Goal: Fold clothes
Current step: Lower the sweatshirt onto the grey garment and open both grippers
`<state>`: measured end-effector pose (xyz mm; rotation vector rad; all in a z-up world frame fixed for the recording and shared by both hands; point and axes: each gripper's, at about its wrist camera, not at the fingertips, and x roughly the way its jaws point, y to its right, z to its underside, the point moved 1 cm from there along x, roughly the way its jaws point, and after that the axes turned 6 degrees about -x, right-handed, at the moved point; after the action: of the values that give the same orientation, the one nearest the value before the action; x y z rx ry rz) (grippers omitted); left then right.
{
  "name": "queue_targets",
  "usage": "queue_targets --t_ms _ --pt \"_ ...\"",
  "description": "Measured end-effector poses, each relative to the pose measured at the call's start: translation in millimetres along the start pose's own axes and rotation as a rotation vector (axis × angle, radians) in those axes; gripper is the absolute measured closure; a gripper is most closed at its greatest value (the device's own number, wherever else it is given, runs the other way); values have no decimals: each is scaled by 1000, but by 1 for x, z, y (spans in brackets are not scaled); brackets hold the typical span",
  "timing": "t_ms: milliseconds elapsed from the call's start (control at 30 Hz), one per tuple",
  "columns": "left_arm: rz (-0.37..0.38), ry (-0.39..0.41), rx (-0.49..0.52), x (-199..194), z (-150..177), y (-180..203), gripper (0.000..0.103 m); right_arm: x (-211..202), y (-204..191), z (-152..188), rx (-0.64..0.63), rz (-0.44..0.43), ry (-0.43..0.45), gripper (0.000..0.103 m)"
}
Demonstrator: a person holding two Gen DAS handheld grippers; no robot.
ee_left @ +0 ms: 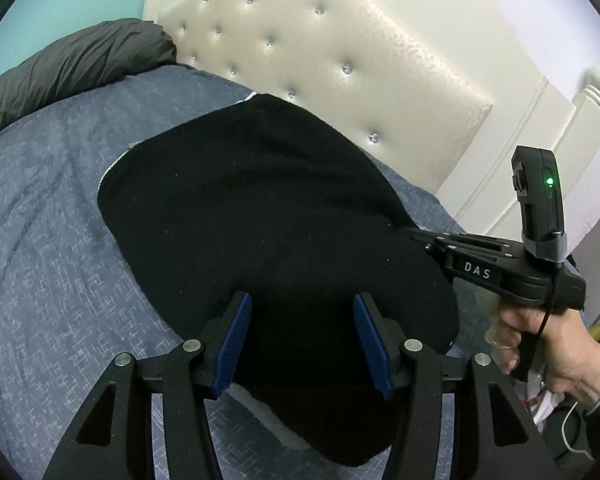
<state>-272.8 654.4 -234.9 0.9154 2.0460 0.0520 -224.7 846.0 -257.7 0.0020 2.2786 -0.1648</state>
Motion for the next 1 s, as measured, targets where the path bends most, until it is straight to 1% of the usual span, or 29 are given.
queue_targets --t_ms 67,167,200,300,400,467,700,833,933,1000 --pt "-6 5 -3 -8 -4 2 46 -9 0 -7 2 -13 0 103" --pt "-9 40 -3 -29 -7 7 46 -36 2 -12 24 -21 69 103" --pt "-7 49 1 -36 -7 9 46 -44 3 -12 31 -20 88 101" --pt "7 51 17 -47 -1 13 46 -67 5 -12 54 -17 146 101" --pt "-5 41 51 -47 7 20 46 -69 6 -2 75 -44 149 101" --pt "-16 39 57 -45 10 21 46 -61 6 4 85 -31 131 101" --pt "-21 28 42 -38 20 23 46 -33 6 27 120 14 66 103" --pt "-9 15 10 -38 19 22 46 -29 8 31 172 23 46 103" --pt "-8 6 -11 -46 12 19 46 -41 10 26 218 18 66 103" --pt "-12 9 -21 -53 10 18 46 -52 7 23 222 28 83 103"
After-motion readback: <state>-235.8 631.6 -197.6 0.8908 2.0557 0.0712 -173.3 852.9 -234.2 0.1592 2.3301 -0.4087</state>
